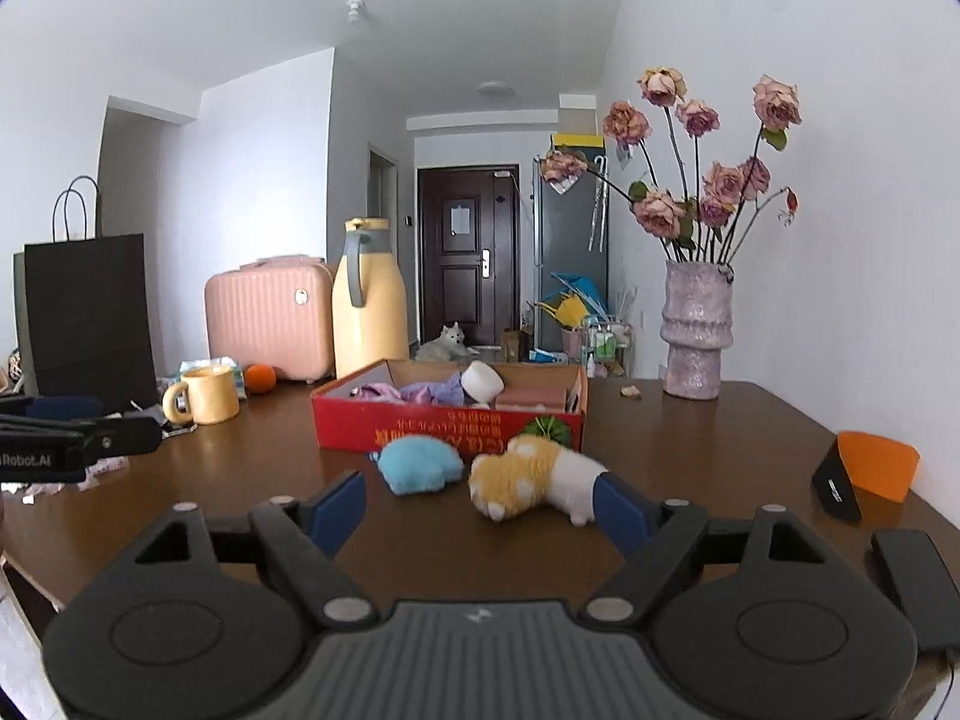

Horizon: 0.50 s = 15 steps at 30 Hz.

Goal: Organize soft objects
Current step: 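Reach the right gripper to the yellow-white plush toy and close on it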

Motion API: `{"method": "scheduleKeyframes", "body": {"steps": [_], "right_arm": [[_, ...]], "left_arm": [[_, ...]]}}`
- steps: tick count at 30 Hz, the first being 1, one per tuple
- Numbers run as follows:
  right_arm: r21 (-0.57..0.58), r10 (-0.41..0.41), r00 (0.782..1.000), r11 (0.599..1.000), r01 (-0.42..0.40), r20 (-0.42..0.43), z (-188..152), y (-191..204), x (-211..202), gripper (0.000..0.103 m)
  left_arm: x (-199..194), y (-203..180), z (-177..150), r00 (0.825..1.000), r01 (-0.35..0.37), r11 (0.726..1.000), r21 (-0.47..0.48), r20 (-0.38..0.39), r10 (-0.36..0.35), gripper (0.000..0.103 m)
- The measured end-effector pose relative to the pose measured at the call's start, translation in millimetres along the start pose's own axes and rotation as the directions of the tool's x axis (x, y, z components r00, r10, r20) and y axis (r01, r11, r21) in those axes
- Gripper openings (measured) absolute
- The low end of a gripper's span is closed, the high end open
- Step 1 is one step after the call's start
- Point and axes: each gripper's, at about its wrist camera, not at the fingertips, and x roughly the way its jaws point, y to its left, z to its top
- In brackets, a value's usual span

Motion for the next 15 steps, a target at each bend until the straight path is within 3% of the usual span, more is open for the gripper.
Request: {"method": "scheduleKeyframes", "body": {"steps": [8,15], "right_arm": [[0.018,-0.03,0.999,0.999,0.031,-0.038,-17,-10,-5,0.082],[0.059,-0.064,0.994,0.996,0.069,-0.091,-19,-43,28,0.082]], "left_arm": [[15,-18,-8,0.997,0.056,0.998,0.02,-0.05,-0.055,0.085],[80,-48,-2,0.984,0.123,0.991,0.053,-0.133,-0.115,0.085]]}}
